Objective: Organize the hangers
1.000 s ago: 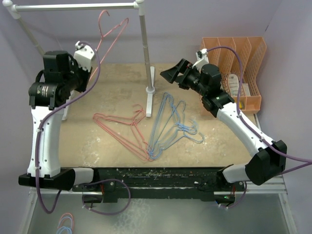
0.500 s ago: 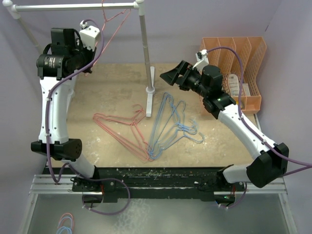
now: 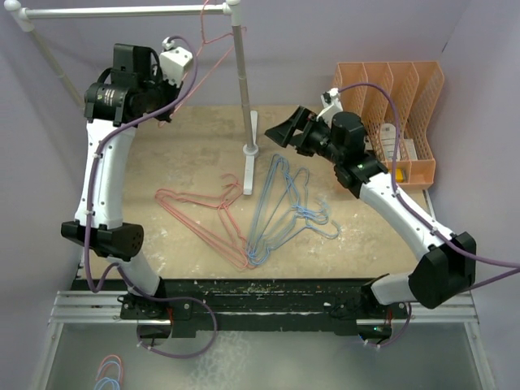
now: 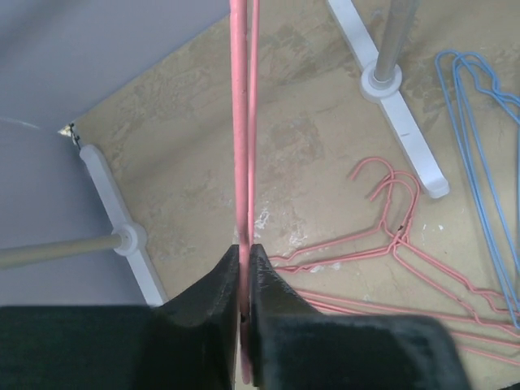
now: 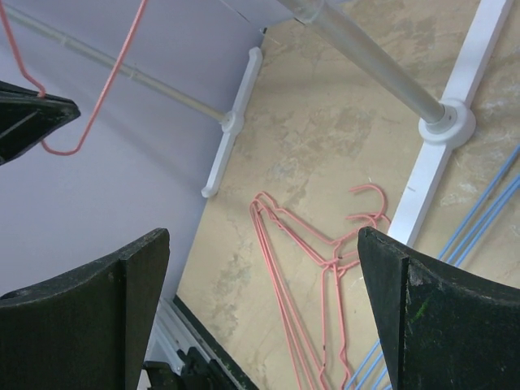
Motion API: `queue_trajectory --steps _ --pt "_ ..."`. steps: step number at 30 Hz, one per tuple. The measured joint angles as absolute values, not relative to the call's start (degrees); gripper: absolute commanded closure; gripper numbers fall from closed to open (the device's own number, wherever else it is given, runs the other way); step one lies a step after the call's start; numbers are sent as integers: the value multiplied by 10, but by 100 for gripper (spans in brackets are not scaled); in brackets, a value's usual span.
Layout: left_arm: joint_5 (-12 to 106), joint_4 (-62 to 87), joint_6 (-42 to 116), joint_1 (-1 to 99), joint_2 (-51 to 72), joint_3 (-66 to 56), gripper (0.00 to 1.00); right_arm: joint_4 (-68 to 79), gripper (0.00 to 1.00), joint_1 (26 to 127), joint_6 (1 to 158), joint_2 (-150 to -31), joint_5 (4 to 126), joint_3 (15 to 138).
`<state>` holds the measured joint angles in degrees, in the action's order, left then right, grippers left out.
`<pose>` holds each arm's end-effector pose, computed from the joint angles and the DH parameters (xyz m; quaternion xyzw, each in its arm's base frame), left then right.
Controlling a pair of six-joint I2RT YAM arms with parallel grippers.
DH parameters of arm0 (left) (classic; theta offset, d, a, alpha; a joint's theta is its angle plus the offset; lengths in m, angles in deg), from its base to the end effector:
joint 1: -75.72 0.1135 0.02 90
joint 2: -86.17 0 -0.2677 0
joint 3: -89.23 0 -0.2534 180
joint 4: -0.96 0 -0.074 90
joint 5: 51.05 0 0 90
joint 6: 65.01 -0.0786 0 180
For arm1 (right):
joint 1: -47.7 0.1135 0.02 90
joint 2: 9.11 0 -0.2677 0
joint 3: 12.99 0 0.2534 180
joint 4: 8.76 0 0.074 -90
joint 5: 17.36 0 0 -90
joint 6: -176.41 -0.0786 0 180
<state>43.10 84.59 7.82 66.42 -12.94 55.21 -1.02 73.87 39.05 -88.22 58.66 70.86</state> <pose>0.3521 -0.0634 0.4716 0.2203 0.8660 -0.0016 0.4489 0.3255 0.1811 0.3895 0.0500 0.7231 0.4797 0.4945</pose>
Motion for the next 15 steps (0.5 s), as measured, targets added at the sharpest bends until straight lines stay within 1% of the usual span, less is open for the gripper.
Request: queue_trajectory --steps 1,2,3,4,6,10,15 --pt "429 846 75 658 -129 552 48 -10 0 739 391 -884 585 706" --pt "427 845 77 653 -129 552 22 -10 0 739 391 -887 584 703" --pt "424 842 71 650 -129 552 8 -10 0 739 391 -889 584 700" --pt "419 839 71 649 -129 552 0 -8 0 739 391 -890 585 695" --pt "403 828 75 649 -127 548 1 -1 0 739 394 -893 591 687" --pt "365 797 75 649 -90 497 1 61 0 739 406 -897 634 680" --pt "321 752 73 649 21 357 1 148 0 739 421 -897 724 661"
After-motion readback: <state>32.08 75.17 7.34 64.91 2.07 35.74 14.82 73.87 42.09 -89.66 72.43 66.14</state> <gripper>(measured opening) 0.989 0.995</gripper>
